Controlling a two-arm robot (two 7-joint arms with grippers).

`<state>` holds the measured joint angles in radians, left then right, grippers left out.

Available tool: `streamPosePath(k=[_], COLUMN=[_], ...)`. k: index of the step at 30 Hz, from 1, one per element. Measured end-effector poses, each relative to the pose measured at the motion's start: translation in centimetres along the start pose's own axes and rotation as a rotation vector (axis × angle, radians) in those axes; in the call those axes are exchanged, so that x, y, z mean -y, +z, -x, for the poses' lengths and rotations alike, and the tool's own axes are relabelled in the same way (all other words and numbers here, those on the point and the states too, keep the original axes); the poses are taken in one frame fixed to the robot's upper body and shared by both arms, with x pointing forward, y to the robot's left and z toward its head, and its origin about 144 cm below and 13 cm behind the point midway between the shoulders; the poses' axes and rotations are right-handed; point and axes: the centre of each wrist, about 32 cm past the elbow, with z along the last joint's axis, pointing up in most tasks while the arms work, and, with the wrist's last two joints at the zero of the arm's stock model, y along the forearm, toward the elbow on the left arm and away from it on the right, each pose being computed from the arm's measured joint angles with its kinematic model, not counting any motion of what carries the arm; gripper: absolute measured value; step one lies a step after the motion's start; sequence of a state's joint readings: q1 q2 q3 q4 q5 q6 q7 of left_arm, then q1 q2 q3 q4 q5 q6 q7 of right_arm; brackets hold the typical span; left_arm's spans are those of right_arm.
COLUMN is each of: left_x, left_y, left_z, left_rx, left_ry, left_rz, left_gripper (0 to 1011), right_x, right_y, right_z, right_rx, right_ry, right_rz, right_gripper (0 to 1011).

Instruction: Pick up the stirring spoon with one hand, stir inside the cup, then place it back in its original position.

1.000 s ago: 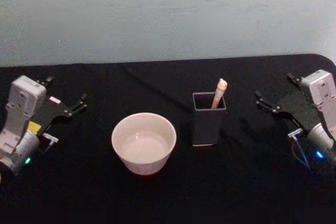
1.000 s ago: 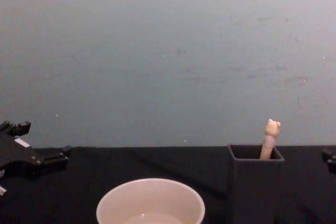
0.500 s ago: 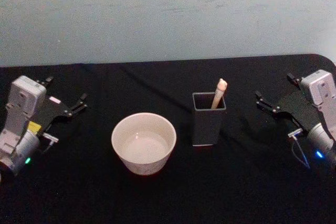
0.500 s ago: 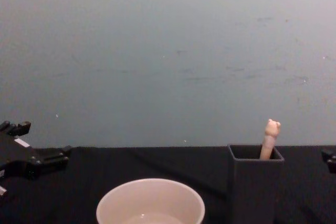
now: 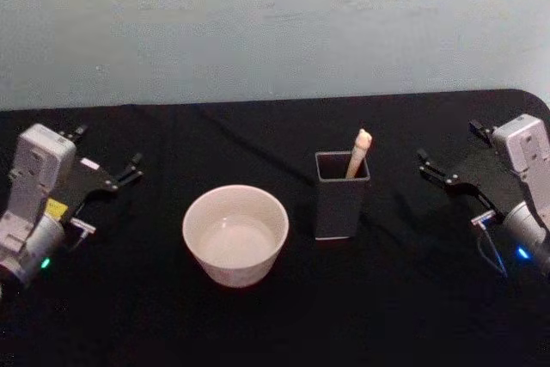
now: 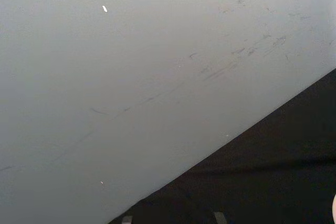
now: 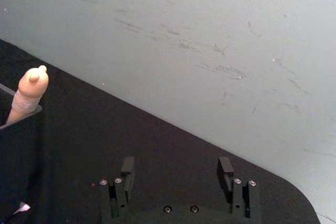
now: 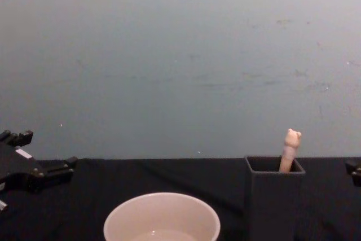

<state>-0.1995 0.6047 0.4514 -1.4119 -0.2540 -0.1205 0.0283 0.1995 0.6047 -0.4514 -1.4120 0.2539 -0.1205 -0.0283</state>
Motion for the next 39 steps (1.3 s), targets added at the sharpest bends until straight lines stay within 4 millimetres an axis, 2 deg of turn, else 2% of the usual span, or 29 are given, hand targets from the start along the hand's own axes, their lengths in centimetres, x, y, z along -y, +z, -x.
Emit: streamPosePath(k=[35, 39], left_x=[0.00, 0.00], left_y=[0.00, 0.00], left_z=[0.00, 0.00], left_rx=[0.000, 0.000], left_ry=[0.000, 0.000], left_rz=[0.000, 0.000], left_gripper=[1002, 1002], right_x=[0.00, 0.39], right_y=[0.00, 0.28], right_z=[0.00, -0.10], right_rx=[0.000, -0.044], right_ry=[0.000, 0.026], right_rz=[0.000, -0.017], right_gripper=[1002, 1002])
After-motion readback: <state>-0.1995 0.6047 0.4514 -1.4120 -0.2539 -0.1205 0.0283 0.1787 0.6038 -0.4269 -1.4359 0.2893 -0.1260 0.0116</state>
